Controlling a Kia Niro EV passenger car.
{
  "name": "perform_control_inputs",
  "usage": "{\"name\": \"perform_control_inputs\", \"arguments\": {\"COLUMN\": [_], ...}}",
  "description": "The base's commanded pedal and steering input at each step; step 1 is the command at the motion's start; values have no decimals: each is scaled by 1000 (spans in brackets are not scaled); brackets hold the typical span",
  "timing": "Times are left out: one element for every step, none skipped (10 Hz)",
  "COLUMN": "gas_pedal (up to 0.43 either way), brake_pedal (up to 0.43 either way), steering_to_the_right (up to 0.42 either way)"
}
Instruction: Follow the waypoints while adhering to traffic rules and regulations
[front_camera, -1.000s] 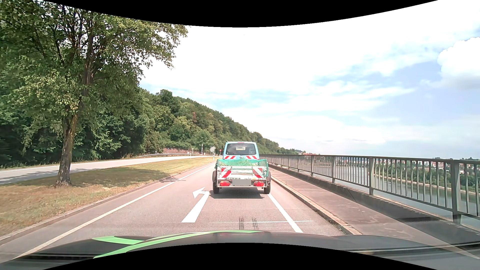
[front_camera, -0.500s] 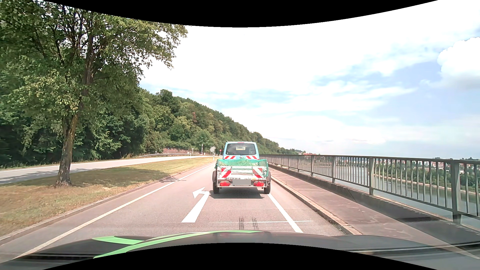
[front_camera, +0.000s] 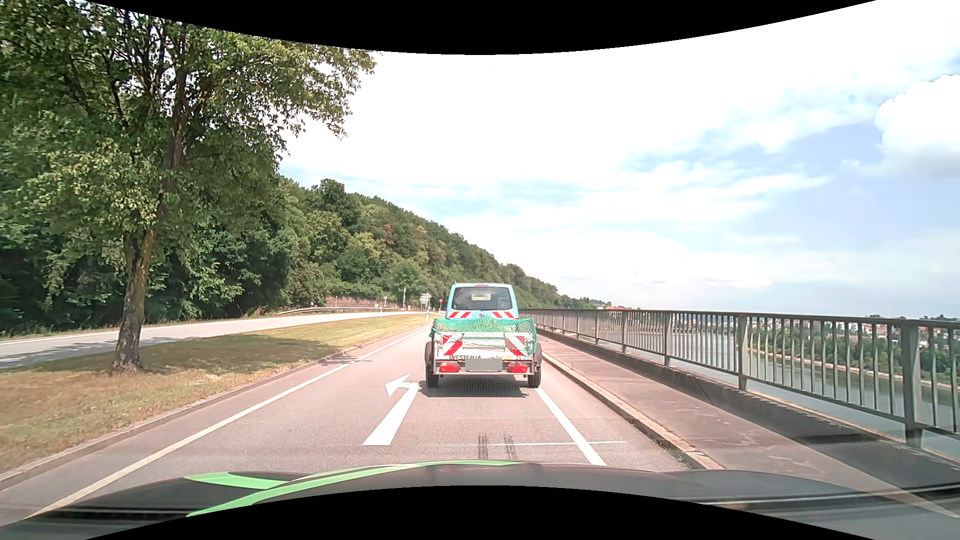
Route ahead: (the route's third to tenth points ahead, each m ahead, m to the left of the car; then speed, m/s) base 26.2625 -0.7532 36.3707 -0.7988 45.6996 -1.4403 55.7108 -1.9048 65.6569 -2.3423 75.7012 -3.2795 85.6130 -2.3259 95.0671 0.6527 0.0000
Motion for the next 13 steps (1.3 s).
{"name": "perform_control_inputs", "arguments": {"gas_pedal": [0,0,0,0,0,0,0,0,0,0,0,0,0], "brake_pedal": [323,323,323,323,323,323,323,323,323,323,323,323,323], "steering_to_the_right": [-31,-31,-31,-31,-31,-31,-31,-31,-31,-31,-31,-31,-31]}}
